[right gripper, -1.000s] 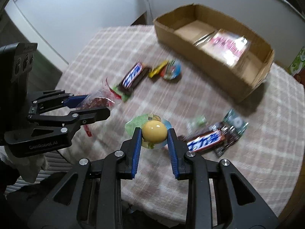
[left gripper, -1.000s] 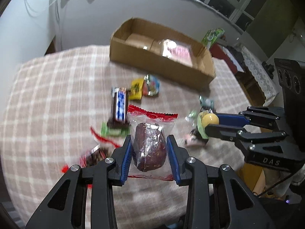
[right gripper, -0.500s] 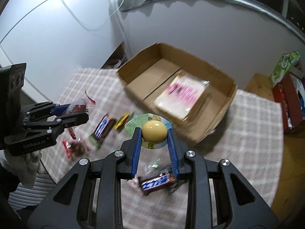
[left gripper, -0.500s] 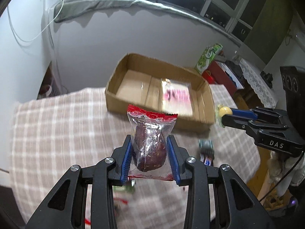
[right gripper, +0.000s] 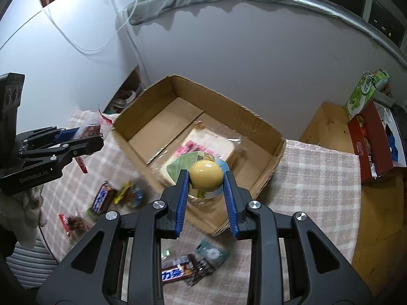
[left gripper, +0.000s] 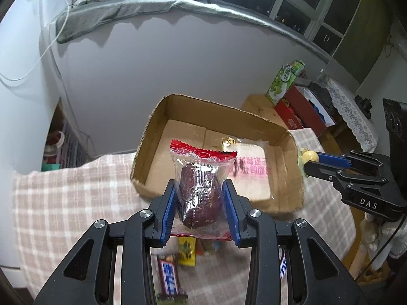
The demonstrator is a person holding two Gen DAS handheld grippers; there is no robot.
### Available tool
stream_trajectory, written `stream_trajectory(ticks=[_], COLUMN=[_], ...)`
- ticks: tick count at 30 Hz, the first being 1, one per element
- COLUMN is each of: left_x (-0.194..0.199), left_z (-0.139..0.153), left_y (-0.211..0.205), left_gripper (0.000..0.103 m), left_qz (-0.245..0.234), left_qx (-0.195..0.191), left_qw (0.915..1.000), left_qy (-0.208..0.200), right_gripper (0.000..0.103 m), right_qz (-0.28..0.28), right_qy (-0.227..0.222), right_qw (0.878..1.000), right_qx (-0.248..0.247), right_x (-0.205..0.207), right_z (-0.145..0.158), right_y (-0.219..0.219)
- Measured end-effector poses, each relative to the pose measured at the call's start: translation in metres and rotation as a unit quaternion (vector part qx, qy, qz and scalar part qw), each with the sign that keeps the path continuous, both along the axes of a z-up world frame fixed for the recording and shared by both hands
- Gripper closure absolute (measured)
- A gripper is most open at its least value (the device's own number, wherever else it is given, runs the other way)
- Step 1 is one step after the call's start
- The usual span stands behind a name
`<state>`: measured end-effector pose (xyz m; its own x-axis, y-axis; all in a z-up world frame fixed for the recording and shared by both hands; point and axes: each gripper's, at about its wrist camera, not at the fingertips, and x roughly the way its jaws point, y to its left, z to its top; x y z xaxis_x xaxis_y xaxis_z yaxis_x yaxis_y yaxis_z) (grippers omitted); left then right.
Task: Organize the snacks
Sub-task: 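Carry the red-wrapped snack with the left tool while the right tool carries the yellow candy into the box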
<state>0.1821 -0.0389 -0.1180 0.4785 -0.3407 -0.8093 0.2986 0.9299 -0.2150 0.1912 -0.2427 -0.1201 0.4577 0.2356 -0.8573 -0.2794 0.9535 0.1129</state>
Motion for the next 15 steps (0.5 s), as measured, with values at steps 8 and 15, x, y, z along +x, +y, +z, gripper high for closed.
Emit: stream_trajectory(ticks=[8, 15], left_x=[0.028, 0.039], left_z=[-0.016, -0.026], left_y=[-0.012, -0.014], left_gripper=[0.069, 0.069], left_qz=[0.0, 0.002], left_qx=[0.008, 0.006], left_qw=[0.9998, 0.9993], left_qy=[0.02, 0.038], right_gripper=[0.075, 0.074], right_qz=[-0.02, -0.032], right_qy=[0.015, 0.036], right_qw=[1.0, 0.999], right_qx=[-0.015, -0.013], right_x=[0.025, 0.04], right_z=[-0.021, -0.038], right_y=[-0.007, -0.013])
